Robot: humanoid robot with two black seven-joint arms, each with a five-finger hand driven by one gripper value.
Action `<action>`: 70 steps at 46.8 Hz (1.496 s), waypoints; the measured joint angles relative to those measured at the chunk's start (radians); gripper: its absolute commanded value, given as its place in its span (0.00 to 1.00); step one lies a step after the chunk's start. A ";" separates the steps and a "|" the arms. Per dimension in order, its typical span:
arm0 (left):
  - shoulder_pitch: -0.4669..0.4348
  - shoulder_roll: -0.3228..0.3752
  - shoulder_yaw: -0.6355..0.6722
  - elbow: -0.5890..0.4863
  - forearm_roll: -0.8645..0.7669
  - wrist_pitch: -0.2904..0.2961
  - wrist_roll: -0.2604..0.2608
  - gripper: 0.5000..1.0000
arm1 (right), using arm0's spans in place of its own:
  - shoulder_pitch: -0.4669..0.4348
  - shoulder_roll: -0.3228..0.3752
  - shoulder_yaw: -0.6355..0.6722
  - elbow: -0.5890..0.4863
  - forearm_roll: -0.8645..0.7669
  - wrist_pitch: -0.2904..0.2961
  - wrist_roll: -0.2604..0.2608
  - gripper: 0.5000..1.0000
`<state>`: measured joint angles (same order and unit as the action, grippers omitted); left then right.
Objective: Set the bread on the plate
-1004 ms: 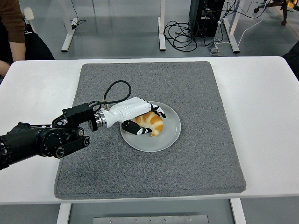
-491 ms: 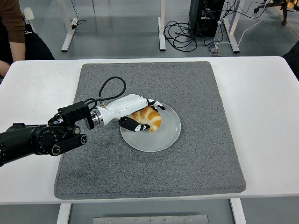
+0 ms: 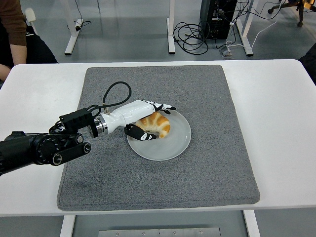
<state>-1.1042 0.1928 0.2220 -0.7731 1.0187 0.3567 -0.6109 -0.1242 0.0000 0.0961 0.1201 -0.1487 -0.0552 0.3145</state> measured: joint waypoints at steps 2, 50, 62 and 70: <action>-0.001 0.001 -0.009 0.000 -0.003 -0.002 0.000 0.69 | 0.000 0.000 0.000 0.000 0.000 0.000 0.000 1.00; -0.063 0.018 -0.157 0.054 -0.559 -0.192 0.000 0.79 | 0.000 0.000 0.000 0.000 0.000 0.000 0.000 1.00; -0.052 0.017 -0.243 0.167 -0.686 -0.383 0.000 0.84 | 0.000 0.000 0.000 0.002 0.001 0.000 0.000 1.00; -0.043 0.016 -0.287 0.220 -0.742 -0.495 0.000 0.84 | 0.000 0.000 0.001 0.006 0.001 0.000 0.000 1.00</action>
<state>-1.1473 0.2092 -0.0654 -0.5532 0.2768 -0.1381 -0.6109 -0.1242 0.0000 0.0967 0.1258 -0.1481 -0.0552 0.3145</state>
